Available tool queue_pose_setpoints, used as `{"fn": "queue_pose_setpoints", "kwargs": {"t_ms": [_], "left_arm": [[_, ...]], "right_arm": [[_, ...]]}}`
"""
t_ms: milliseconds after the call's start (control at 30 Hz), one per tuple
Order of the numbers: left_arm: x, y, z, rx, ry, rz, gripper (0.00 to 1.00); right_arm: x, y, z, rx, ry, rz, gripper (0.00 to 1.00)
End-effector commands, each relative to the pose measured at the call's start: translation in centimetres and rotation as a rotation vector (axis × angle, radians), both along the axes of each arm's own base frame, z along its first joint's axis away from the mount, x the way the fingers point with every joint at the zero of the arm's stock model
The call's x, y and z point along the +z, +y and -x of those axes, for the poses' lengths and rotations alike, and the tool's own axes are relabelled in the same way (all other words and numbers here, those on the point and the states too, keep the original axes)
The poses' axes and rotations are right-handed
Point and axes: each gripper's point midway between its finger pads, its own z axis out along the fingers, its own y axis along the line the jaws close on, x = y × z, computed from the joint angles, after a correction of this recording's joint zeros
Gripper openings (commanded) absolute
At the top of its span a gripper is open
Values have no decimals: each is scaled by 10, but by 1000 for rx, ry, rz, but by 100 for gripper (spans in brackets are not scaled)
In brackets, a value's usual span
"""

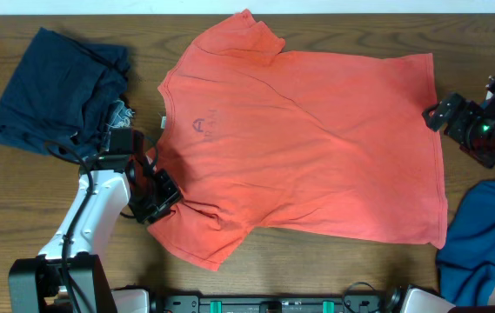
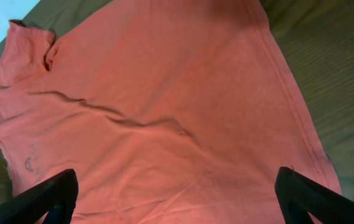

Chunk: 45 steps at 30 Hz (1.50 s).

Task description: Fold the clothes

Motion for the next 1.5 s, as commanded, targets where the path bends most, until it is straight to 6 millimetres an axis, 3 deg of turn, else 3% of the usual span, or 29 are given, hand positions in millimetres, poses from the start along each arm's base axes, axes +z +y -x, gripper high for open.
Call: {"fn": "queue_pose_setpoints", "kwargs": {"t_ms": [0, 200, 600, 667, 733, 800, 867, 1033, 1167, 1367, 1467], "left_arm": [[1, -1, 15, -31, 59, 3, 45], [-2, 4, 62, -71, 233, -33, 50], [-46, 8, 83, 61, 257, -83, 55], [-50, 8, 81, 65, 237, -83, 50], [-51, 7, 80, 68, 234, -78, 34], [-49, 2, 84, 71, 251, -47, 15], [-44, -5, 89, 75, 278, -5, 6], [-23, -23, 99, 43, 323, 114, 6], [1, -24, 102, 20, 322, 126, 6], [16, -24, 94, 40, 237, 122, 6], [17, -27, 80, 74, 176, 136, 6]], "right_arm": [[-2, -3, 3, -1, 7, 6, 99], [-2, -3, 3, -1, 9, 6, 99], [-1, -4, 2, -1, 4, 8, 99], [-1, -4, 1, -1, -1, 9, 99], [0, -4, 1, -1, -2, 10, 99], [0, -4, 1, -1, -2, 11, 99], [0, -4, 0, -2, -4, 11, 99], [2, -5, -3, -2, -20, 17, 99], [3, -6, -5, -2, -29, 20, 99], [5, -7, -8, -2, -43, 26, 99], [6, -8, -10, -2, -53, 30, 99]]}}
